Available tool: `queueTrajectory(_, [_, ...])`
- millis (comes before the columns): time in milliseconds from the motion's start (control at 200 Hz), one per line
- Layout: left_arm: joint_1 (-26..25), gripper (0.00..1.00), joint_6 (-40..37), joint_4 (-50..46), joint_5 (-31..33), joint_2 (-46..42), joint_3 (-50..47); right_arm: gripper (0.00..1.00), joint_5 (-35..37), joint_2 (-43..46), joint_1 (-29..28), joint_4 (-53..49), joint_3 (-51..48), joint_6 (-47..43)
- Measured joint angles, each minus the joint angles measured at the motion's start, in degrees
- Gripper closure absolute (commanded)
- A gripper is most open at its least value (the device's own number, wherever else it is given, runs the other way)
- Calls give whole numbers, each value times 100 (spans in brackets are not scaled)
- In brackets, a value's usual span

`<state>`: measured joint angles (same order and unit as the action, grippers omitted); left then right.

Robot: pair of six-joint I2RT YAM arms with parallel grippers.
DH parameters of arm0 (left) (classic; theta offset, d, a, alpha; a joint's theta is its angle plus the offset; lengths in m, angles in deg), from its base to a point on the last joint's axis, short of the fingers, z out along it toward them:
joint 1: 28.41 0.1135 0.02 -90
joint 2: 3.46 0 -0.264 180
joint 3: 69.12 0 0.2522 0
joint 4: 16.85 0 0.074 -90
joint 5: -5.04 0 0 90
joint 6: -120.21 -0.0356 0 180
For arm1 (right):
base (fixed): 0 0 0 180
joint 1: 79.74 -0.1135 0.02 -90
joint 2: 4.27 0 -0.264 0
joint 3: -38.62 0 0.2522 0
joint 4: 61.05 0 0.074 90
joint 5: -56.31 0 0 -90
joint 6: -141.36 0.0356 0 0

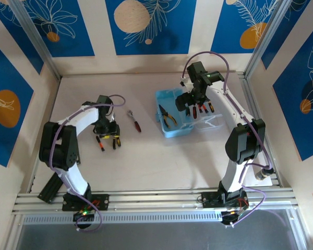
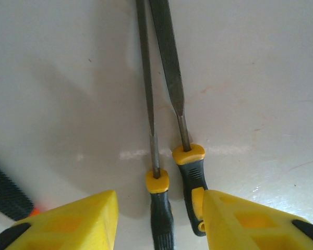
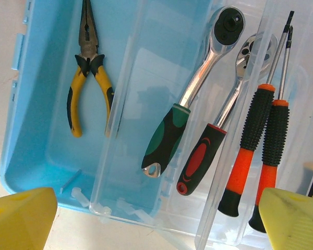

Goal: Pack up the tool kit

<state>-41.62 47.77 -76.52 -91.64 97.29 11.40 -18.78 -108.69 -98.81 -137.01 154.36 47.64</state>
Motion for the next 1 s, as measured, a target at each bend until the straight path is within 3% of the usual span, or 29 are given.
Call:
queueTrajectory(510, [-48,74,33,173,-190,293,-85,1,-2,4,7,55,-125,42])
queueTrajectory(1000, [20,65,9,155,-66,223,-149,1,-26,7,7,66,-129,42])
